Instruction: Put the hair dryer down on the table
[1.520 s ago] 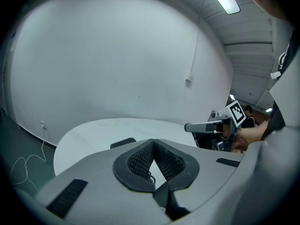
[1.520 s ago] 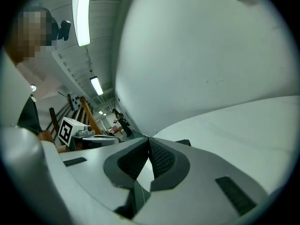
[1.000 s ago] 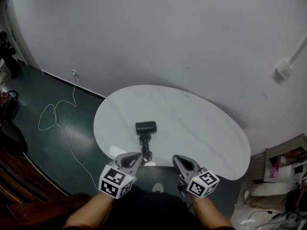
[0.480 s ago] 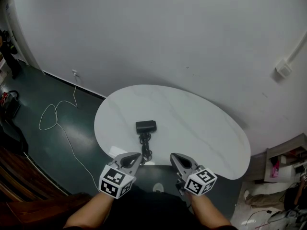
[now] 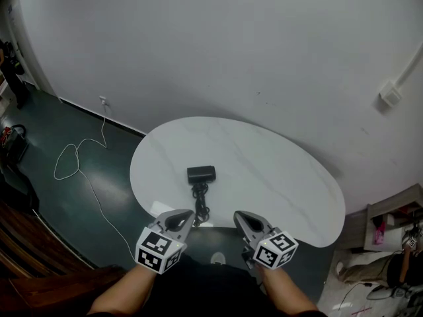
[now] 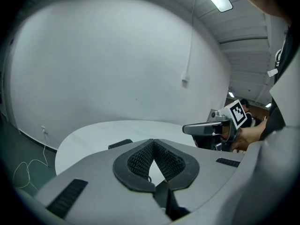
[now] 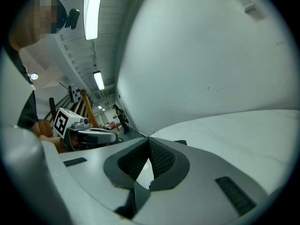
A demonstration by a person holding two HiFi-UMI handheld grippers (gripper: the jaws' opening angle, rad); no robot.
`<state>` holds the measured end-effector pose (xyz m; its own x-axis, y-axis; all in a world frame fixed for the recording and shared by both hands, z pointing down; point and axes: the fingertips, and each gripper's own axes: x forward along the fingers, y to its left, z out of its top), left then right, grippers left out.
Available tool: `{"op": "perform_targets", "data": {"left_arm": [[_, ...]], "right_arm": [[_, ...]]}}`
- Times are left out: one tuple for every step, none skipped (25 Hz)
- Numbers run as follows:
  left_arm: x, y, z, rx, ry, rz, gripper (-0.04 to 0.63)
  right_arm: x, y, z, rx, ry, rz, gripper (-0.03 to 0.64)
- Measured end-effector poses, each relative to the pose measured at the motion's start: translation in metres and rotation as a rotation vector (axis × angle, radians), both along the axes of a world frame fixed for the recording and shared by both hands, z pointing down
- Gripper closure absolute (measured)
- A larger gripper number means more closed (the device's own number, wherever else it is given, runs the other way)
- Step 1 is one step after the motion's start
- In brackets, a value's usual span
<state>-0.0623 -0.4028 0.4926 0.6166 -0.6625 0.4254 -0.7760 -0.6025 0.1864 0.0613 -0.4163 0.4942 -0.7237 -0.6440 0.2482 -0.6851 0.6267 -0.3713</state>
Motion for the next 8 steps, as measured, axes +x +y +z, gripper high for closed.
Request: {"op": "perform_targets", "data": {"left_arm": [[0.0003,0.0002,-0.0001,0.0,0.001,-0.001,0.581],[0.0007,0.0003,-0.0005,-0.001,0.004,-0.002,0.581],[0.0013,0.0001,-0.0012,-0.002,0.006,-0.003,0.581],[0.0017,-0.0003,-0.002,-0.002,0.009,-0.004,0.581],[0.002,-0.001,-0.0026,-0.002,0.01,-0.005,0.581],[0.0021,-0.0018,-0.0029,-0.001,0.011,-0.005,0.581],[0.0021,-0.0025,-0.0032,0.0,0.012,-0.006,0.581],[0.0021,-0.0032,-0.0034,0.0,0.013,-0.006,0.581]], "right_arm": [[0.0001,0.0003,0.0005,-0.001,0.001,0.0,0.609],[0.0002,0.0006,0.0009,-0.002,0.002,0.0,0.609],[0.0004,0.0008,0.0011,-0.002,0.003,0.0,0.609],[0.0004,0.0008,0.0012,-0.002,0.004,0.0,0.609],[0.0004,0.0004,0.0014,-0.002,0.005,0.0,0.609],[0.0002,-0.0002,0.0016,-0.003,0.005,0.0,0.609],[-0.0002,-0.0007,0.0018,-0.003,0.006,0.0,0.609],[-0.0005,-0.0013,0.0019,-0.003,0.006,0.0,0.609]]}}
